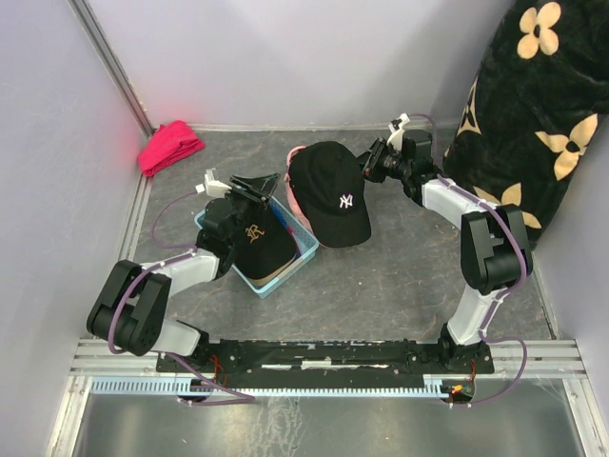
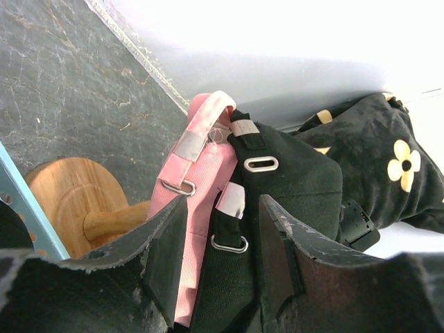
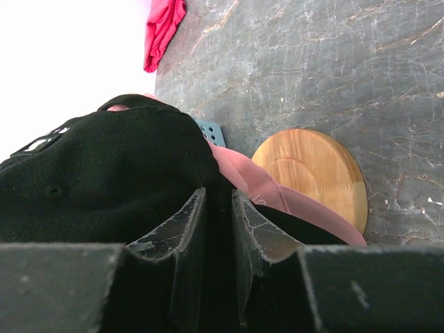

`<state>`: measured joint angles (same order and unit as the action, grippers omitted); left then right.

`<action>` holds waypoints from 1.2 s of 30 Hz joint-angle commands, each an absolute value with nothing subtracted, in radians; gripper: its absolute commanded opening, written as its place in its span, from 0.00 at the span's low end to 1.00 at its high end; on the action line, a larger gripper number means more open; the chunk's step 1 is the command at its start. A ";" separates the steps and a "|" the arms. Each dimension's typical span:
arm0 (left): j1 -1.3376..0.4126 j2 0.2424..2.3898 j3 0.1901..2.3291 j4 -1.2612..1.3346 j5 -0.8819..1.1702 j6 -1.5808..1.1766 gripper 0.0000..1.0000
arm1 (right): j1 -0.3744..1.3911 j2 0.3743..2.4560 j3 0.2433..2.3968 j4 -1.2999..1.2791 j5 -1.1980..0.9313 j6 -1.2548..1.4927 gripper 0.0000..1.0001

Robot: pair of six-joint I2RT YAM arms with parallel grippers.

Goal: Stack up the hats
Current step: Stack the hat on the hat.

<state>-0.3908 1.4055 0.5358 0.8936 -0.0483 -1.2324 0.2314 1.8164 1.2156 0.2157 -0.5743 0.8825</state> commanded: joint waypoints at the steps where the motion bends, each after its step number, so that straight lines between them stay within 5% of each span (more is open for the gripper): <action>1: -0.374 1.406 0.551 0.965 -0.036 -1.223 0.53 | 0.255 1.770 1.259 0.171 -0.605 0.844 0.30; 36: -0.274 1.532 0.642 1.134 0.242 -1.371 0.57 | 0.256 1.701 1.288 0.040 -0.526 0.748 0.54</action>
